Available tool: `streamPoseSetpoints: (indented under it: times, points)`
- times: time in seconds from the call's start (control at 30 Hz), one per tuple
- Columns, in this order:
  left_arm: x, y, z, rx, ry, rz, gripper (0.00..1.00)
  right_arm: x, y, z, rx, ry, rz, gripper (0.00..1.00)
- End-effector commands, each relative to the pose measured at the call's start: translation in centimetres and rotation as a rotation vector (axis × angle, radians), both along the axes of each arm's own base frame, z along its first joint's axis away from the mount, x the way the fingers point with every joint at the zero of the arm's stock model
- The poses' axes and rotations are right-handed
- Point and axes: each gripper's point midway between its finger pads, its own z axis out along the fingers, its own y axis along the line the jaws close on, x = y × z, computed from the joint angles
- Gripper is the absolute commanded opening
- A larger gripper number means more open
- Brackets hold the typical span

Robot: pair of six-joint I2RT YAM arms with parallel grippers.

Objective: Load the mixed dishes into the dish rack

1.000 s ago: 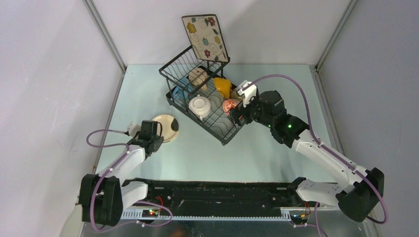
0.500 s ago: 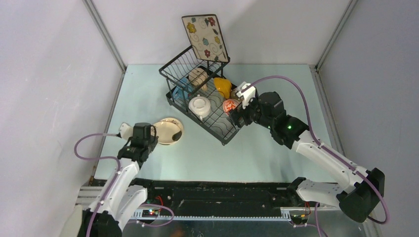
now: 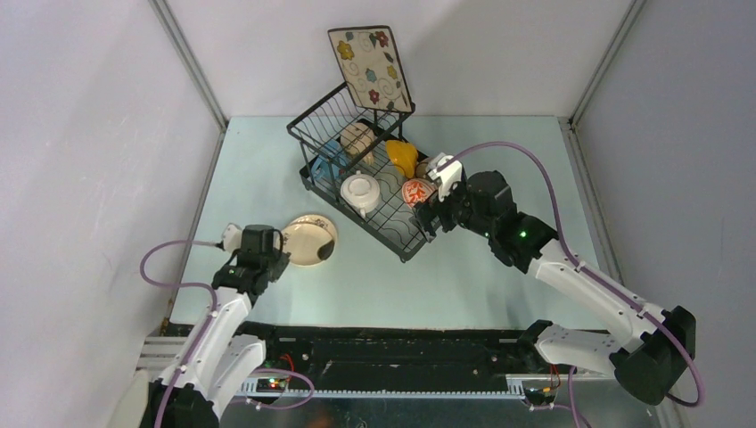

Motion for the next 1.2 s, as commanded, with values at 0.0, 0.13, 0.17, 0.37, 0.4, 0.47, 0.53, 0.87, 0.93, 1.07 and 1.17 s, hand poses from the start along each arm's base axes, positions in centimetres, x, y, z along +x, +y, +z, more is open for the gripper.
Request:
streamPoseSetpoints:
  times: [0.0,0.13,0.17,0.37,0.4,0.47,0.53,0.87,0.93,1.07,1.17]
  points:
    - [-1.3,-0.1,-1.0,0.036,0.053,-0.042,0.02,0.0,0.5,1.3,0.049,-0.034,0.003,1.00]
    - [-2.2,0.4,-1.8,0.051,0.077,-0.022,0.00,0.0,0.4,1.1,0.049,-0.027,0.001,1.00]
    - [-2.3,0.6,-1.9,0.056,0.079,-0.014,0.00,0.0,0.4,1.1,0.050,-0.027,0.000,1.00]
    - [-3.1,3.4,0.9,0.184,0.021,0.075,0.00,-0.2,0.3,1.0,0.054,-0.028,-0.001,0.99]
    - [-3.4,3.9,1.3,0.206,0.011,0.097,0.00,-0.2,0.4,1.1,0.054,-0.029,0.000,1.00]
    - [-3.3,4.2,2.1,0.210,-0.032,0.121,0.00,-0.2,0.4,1.1,0.056,-0.032,0.002,0.99]
    - [-3.4,4.3,2.0,0.206,-0.043,0.131,0.00,-0.2,0.4,1.2,0.058,-0.033,0.003,1.00]
    - [-4.7,3.8,-3.9,0.177,0.146,0.160,0.20,-0.3,0.6,1.2,0.059,-0.032,0.013,1.00]
    - [-4.4,3.4,-4.1,0.162,0.134,0.149,0.31,-0.3,0.5,1.2,0.057,-0.035,0.014,1.00]
    - [-3.5,2.6,-3.8,0.120,0.071,0.117,0.53,-0.4,0.4,1.4,0.056,-0.040,0.016,1.00]
    - [-3.3,2.2,-3.5,0.103,0.035,0.094,0.72,-0.5,0.4,1.4,0.055,-0.041,0.018,1.00]
